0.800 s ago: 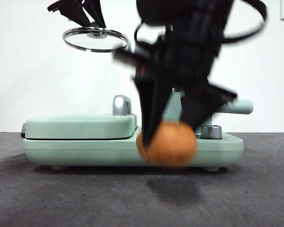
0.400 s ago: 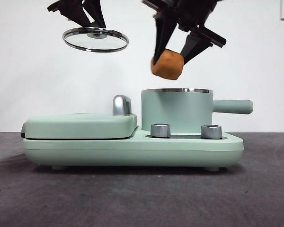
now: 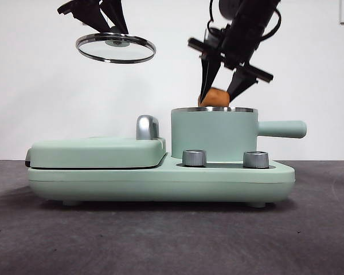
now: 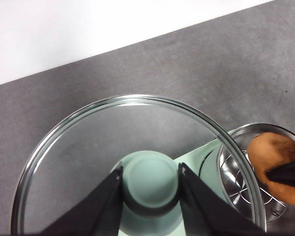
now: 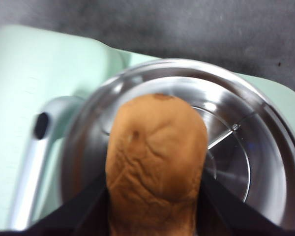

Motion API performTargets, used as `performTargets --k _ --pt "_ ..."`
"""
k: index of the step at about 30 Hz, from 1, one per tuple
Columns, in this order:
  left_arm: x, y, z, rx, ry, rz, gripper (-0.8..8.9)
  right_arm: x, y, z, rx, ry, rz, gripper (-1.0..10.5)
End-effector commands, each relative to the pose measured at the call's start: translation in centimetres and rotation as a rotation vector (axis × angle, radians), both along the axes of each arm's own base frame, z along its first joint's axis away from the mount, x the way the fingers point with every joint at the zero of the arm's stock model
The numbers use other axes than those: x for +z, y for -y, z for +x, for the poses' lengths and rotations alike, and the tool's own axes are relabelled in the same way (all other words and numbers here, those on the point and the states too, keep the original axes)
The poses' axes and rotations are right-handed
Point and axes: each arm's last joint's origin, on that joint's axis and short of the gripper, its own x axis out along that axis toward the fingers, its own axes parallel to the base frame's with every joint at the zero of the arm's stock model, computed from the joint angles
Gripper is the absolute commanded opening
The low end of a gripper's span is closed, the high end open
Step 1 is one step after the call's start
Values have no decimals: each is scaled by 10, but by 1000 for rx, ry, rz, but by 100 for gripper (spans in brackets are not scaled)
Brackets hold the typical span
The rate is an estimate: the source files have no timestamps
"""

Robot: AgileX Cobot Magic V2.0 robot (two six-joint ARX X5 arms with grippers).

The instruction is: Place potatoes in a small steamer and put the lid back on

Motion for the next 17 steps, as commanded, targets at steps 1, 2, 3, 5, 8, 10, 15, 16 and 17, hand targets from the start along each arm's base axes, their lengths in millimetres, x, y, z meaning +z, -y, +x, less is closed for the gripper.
performTargets --k 1,2,3,5,8,10,15,16,17 --pt "9 1 1 -15 54 -9 57 -12 -4 7 24 -26 -8 72" --pt "9 1 1 -14 54 -8 57 -14 -4 8 27 -37 -7 82" --pt "9 1 1 -15 54 -9 57 -18 -5 9 28 -47 -8 99" --pt "9 1 1 -15 54 -9 57 -22 -5 10 28 -66 -16 164" --pt "9 1 1 -15 54 -9 57 -26 -7 10 35 -82 -21 322" --pt "9 2 1 -15 54 -9 57 -27 -8 9 44 -83 -26 402" --pt "9 2 0 -16 53 -9 57 -25 -8 9 47 -75 -24 412" --pt "9 2 0 -16 53 -9 57 -23 -8 9 47 -75 -24 412" --pt "9 2 0 -17 53 -9 57 -19 -8 8 48 -78 -25 412"
